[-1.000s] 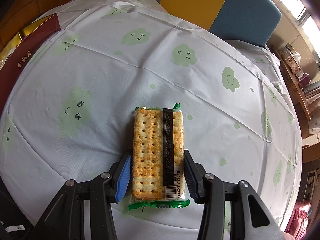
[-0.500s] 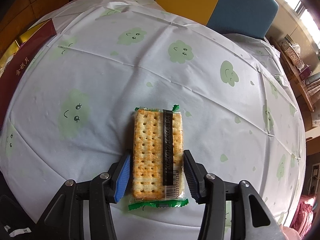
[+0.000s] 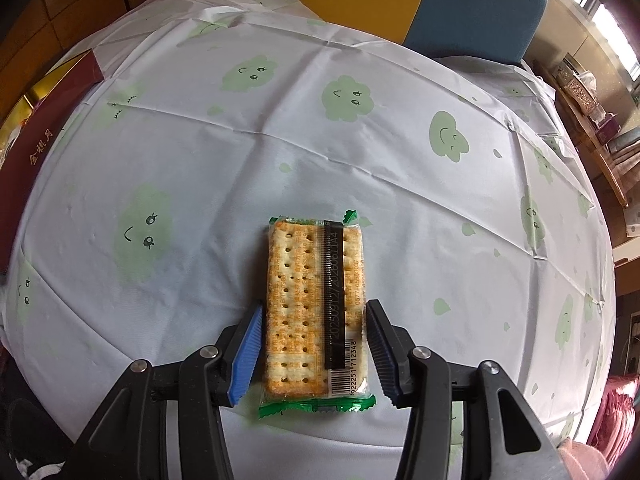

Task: Organize snacks
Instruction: 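Carry the BA ZHEN pack over the gold tin and lower it with the left gripper, then open the left gripper and withdraw it from the tin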

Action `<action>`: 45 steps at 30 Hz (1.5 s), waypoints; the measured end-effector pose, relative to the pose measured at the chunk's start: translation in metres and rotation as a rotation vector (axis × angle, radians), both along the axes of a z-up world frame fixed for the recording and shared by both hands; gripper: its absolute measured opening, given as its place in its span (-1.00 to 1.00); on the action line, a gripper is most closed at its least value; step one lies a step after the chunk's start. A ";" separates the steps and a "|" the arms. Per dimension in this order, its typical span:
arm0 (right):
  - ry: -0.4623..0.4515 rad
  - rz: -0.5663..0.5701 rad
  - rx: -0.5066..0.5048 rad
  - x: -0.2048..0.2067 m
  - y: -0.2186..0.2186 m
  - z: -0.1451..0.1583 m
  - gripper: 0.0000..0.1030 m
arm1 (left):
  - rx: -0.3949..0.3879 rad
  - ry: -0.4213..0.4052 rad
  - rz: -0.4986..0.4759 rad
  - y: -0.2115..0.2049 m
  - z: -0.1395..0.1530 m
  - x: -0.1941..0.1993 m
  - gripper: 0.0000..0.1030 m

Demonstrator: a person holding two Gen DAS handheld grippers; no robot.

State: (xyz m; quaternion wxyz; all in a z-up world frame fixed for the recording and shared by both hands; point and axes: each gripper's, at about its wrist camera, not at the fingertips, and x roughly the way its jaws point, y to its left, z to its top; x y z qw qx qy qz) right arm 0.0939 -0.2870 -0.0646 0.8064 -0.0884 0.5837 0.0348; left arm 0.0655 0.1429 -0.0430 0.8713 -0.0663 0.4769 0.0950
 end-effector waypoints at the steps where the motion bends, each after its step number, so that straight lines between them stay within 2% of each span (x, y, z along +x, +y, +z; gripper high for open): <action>1: -0.005 -0.006 0.011 0.000 -0.001 0.002 -0.03 | 0.009 -0.004 -0.001 -0.001 0.000 0.000 -0.38; 3: -0.008 -0.014 0.033 0.000 -0.003 0.004 -0.08 | 0.021 -0.010 -0.002 -0.002 0.000 -0.002 -0.36; 10: -0.016 -0.006 0.017 -0.002 -0.004 0.005 -0.08 | 0.060 -0.017 -0.008 -0.008 -0.002 -0.004 -0.24; 20: -0.025 0.009 -0.016 -0.010 0.010 0.004 -0.08 | 0.071 -0.032 0.008 -0.006 0.004 -0.011 -0.05; 24: -0.028 0.010 -0.019 -0.011 0.011 0.005 -0.08 | 0.078 -0.055 0.013 -0.006 0.010 -0.015 -0.04; 37: 0.024 -0.001 0.000 -0.012 0.020 0.007 -0.09 | 0.018 -0.082 0.022 0.009 0.015 -0.023 -0.04; 45: 0.059 0.011 0.073 -0.015 0.040 0.012 -0.09 | 0.002 -0.097 0.038 0.019 0.017 -0.029 -0.04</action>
